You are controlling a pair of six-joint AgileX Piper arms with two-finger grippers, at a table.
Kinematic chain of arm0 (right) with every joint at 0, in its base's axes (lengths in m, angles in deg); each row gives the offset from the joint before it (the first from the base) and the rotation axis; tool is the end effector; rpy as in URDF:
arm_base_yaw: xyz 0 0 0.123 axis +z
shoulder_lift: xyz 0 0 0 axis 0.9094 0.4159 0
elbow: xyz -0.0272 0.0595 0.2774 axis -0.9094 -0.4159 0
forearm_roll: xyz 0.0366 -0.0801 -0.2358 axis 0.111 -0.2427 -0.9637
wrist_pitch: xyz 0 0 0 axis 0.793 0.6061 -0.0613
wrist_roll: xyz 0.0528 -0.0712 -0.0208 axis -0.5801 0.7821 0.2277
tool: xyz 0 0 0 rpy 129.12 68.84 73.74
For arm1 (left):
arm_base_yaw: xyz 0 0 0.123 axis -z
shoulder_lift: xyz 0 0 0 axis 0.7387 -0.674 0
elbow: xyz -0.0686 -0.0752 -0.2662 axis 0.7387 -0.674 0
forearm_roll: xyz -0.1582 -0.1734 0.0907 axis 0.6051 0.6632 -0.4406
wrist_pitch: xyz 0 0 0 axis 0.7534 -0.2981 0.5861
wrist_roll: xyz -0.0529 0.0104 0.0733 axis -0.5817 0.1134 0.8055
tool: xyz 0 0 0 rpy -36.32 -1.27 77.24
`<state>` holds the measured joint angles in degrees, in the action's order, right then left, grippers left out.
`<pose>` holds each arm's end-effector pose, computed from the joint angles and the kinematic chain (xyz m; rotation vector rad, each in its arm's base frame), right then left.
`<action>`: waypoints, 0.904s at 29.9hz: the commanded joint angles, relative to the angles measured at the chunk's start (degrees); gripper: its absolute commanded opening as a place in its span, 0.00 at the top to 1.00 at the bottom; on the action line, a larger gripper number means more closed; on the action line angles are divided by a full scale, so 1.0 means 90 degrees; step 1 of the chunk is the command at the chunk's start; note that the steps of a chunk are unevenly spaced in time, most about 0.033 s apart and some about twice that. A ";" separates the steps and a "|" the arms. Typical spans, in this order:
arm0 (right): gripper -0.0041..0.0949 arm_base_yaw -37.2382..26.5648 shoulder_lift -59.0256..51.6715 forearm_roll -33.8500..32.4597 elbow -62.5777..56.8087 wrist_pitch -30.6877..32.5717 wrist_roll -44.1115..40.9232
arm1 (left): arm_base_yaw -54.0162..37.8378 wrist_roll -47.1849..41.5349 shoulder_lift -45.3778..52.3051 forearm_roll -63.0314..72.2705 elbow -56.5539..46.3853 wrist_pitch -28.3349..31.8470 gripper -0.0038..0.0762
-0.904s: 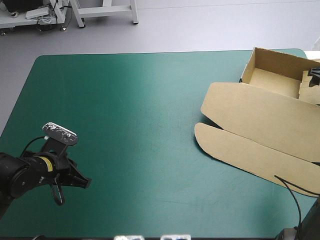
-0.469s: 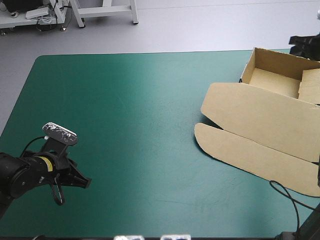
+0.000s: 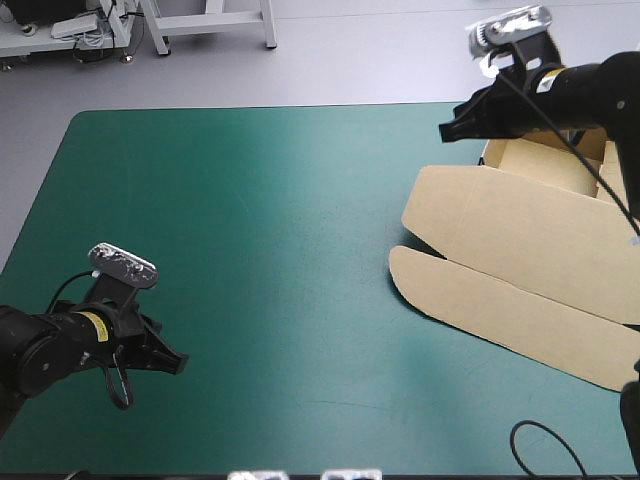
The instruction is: Fold the box
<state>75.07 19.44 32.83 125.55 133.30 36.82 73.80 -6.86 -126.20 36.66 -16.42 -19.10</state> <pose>0.2908 0.0787 0.5021 -0.5522 2.1637 0.3585 0.1230 -0.0537 0.3552 0.5840 2.5259 -0.0741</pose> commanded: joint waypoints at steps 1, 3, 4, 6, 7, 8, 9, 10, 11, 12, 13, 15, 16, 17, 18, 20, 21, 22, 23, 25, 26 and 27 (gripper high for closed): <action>0.97 0.0454 -0.0780 -0.0041 -0.0727 -0.0001 0.0147 | 0.0045 -0.0006 0.0049 0.0077 0.0143 0.0282 0.96; 0.97 0.0625 -0.1124 -0.0041 -0.1323 -0.0001 0.0299 | 0.0057 0.0108 0.0049 0.0077 0.0073 0.0312 0.96; 0.97 0.0684 -0.1330 -0.0041 -0.1671 -0.0012 0.0361 | 0.0057 0.0195 0.0060 0.0087 -0.0009 0.0353 0.96; 0.97 0.0741 -0.1735 -0.0027 -0.2413 -0.0150 0.0447 | 0.0057 0.0208 0.0105 0.0123 -0.0226 0.0445 0.96; 0.97 0.0750 -0.1985 -0.0027 -0.2804 -0.0299 0.0447 | 0.0057 0.0208 0.0132 0.0190 -0.0375 0.0528 0.96; 0.97 0.0750 -0.2245 -0.0027 -0.3205 -0.0494 0.0447 | 0.0057 0.0208 0.0185 0.0289 -0.0519 0.0596 0.96; 0.97 0.0750 -0.2520 -0.0041 -0.3526 -0.0663 0.0447 | 0.0057 0.0208 0.0224 0.0366 -0.0675 0.0686 0.96; 0.97 0.0750 -0.2804 -0.0042 -0.3926 -0.0883 0.0447 | 0.0057 0.0208 0.0284 0.0455 -0.0842 0.0799 0.96; 0.97 0.0750 -0.3080 -0.0051 -0.4327 -0.1091 0.0447 | 0.0057 0.0208 0.0348 0.0576 -0.0998 0.0917 0.96; 0.97 0.0750 -0.3364 -0.0051 -0.4718 -0.1282 0.0447 | 0.0057 0.0224 0.0414 0.0643 -0.1152 0.1042 0.96; 0.97 0.0750 -0.3587 -0.0051 -0.5022 -0.1417 0.0447 | 0.0057 0.0224 0.0484 0.0694 -0.1271 0.1152 0.96; 0.97 0.0750 -0.4143 -0.0051 -0.5759 -0.1699 0.0447 | 0.0057 0.0224 0.0661 0.0746 -0.1523 0.1364 0.96; 0.97 0.0750 -0.4365 -0.0051 -0.6106 -0.1828 0.0447 | 0.0057 0.0224 0.0761 0.0746 -0.1615 0.1434 0.96; 0.97 0.0750 -0.4634 -0.0051 -0.6448 -0.1953 0.0447 | 0.0057 0.0224 0.0870 0.0746 -0.1722 0.1529 0.96; 0.97 0.0750 -0.4905 -0.0037 -0.6780 -0.2086 0.0447 | 0.0057 0.0224 0.0986 0.0746 -0.1831 0.1639 0.96; 0.97 0.0750 -0.5423 -0.0011 -0.7355 -0.2348 0.0447 | 0.0057 0.0224 0.1196 0.0746 -0.2014 0.1802 0.96; 0.97 0.0750 -0.5666 -0.0011 -0.7658 -0.2499 0.0447 | 0.0057 0.0224 0.1311 0.0755 -0.2085 0.1889 0.96; 0.97 0.0750 -0.5855 -0.0011 -0.7895 -0.2607 0.0447 | 0.0057 0.0224 0.1395 0.0783 -0.2144 0.1962 0.96; 0.97 0.0750 -0.6083 -0.0011 -0.8175 -0.2739 0.0447 | 0.0057 0.0224 0.1505 0.0841 -0.2217 0.2001 0.96; 0.97 0.0750 -0.6471 -0.0011 -0.8641 -0.2944 0.0447 | 0.0057 0.0224 0.1635 0.0871 -0.2306 0.2028 0.96; 0.97 0.0750 -0.6670 -0.0011 -0.8873 -0.3039 0.0447 | 0.0057 0.0224 0.1667 0.0887 -0.2363 0.2028 0.96; 0.97 0.0750 -0.6852 -0.0011 -0.9082 -0.3110 0.0447 | 0.0057 0.0224 0.1698 0.0887 -0.2384 0.2017 0.96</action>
<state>81.89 -38.97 31.63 46.58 111.20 40.23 73.88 -4.67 -111.65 43.66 -38.50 -4.06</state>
